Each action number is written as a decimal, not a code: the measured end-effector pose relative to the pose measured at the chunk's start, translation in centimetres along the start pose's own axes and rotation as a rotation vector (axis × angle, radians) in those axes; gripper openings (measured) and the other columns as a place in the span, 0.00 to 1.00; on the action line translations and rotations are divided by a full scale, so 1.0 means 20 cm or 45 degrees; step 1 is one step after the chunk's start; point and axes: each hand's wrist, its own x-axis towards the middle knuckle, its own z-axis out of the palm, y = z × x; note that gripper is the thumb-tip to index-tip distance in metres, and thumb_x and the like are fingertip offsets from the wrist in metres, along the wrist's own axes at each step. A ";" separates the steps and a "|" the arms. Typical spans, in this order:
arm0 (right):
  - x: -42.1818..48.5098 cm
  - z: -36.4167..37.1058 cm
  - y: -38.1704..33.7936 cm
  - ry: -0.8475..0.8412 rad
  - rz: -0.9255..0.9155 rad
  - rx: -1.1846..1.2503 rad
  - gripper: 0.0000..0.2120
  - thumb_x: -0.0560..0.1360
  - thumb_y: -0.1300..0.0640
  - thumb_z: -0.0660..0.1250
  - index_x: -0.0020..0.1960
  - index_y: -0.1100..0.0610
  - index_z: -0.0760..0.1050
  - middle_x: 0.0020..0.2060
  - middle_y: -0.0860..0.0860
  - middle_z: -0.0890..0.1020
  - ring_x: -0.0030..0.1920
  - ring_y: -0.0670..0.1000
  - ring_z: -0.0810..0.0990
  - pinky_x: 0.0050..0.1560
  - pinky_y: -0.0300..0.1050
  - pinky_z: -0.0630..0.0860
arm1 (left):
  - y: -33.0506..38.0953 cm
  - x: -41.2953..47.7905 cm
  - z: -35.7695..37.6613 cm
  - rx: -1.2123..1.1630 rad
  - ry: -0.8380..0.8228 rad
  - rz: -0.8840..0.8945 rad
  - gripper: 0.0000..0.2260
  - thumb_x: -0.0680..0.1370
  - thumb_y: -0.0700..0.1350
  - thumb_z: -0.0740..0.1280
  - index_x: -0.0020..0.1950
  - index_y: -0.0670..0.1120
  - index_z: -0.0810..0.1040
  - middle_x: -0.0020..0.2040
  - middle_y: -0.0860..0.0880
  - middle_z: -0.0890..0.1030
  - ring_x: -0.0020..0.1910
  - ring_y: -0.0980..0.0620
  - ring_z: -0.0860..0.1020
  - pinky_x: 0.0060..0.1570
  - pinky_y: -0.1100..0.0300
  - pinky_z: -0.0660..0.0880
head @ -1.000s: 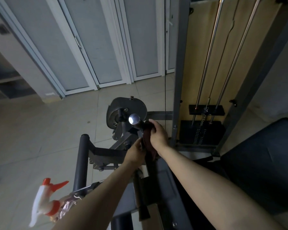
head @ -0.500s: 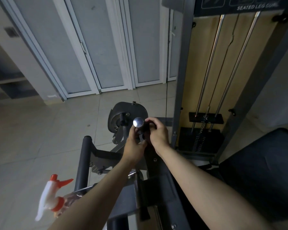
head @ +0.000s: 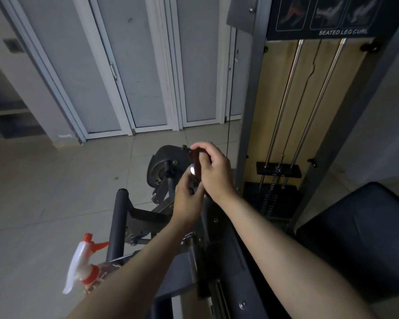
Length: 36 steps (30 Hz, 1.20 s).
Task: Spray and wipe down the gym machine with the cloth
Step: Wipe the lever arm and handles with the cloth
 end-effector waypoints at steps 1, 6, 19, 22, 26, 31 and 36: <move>0.01 0.01 -0.01 -0.004 -0.043 -0.026 0.13 0.83 0.62 0.58 0.60 0.50 0.77 0.56 0.45 0.80 0.57 0.37 0.76 0.55 0.37 0.78 | 0.01 0.00 -0.01 0.027 0.042 0.016 0.17 0.80 0.48 0.69 0.69 0.56 0.73 0.61 0.51 0.79 0.58 0.53 0.80 0.58 0.51 0.79; 0.02 0.01 -0.02 -0.006 -0.083 -0.034 0.14 0.82 0.61 0.61 0.66 0.53 0.77 0.61 0.46 0.80 0.62 0.41 0.77 0.63 0.40 0.76 | 0.06 0.00 -0.05 -0.015 0.365 -0.046 0.07 0.83 0.45 0.64 0.60 0.54 0.75 0.51 0.54 0.81 0.47 0.58 0.81 0.44 0.64 0.79; -0.10 -0.03 0.16 -0.093 0.632 0.266 0.13 0.85 0.49 0.57 0.64 0.49 0.75 0.58 0.50 0.82 0.60 0.48 0.79 0.55 0.40 0.75 | 0.16 0.00 0.03 -0.303 0.044 -0.094 0.22 0.83 0.57 0.63 0.76 0.60 0.63 0.68 0.58 0.72 0.66 0.59 0.72 0.64 0.63 0.70; -0.13 -0.04 0.20 -0.098 0.627 0.355 0.16 0.85 0.49 0.55 0.69 0.49 0.73 0.62 0.51 0.80 0.64 0.49 0.77 0.66 0.48 0.73 | 0.18 0.07 0.06 -0.049 0.087 -0.040 0.21 0.80 0.50 0.69 0.71 0.54 0.65 0.63 0.52 0.76 0.60 0.60 0.76 0.53 0.68 0.78; -0.14 -0.05 0.25 -0.114 0.677 0.358 0.19 0.85 0.51 0.55 0.75 0.49 0.68 0.67 0.50 0.76 0.67 0.48 0.74 0.70 0.49 0.70 | 0.14 0.15 0.05 0.160 0.174 -0.040 0.19 0.80 0.52 0.69 0.68 0.50 0.68 0.55 0.52 0.80 0.53 0.58 0.80 0.51 0.60 0.80; -0.16 -0.05 0.24 -0.107 0.697 0.499 0.21 0.84 0.47 0.56 0.74 0.51 0.68 0.66 0.48 0.76 0.69 0.48 0.73 0.69 0.42 0.68 | 0.14 0.21 0.05 -0.109 0.331 -0.216 0.14 0.81 0.52 0.67 0.63 0.48 0.76 0.50 0.53 0.83 0.50 0.58 0.81 0.46 0.65 0.76; -0.14 -0.05 0.23 -0.118 0.692 0.296 0.20 0.86 0.48 0.53 0.76 0.48 0.66 0.74 0.49 0.70 0.72 0.48 0.68 0.71 0.46 0.64 | -0.04 0.23 -0.09 -0.443 0.178 -0.590 0.12 0.79 0.48 0.65 0.62 0.47 0.80 0.56 0.41 0.85 0.57 0.41 0.83 0.64 0.38 0.76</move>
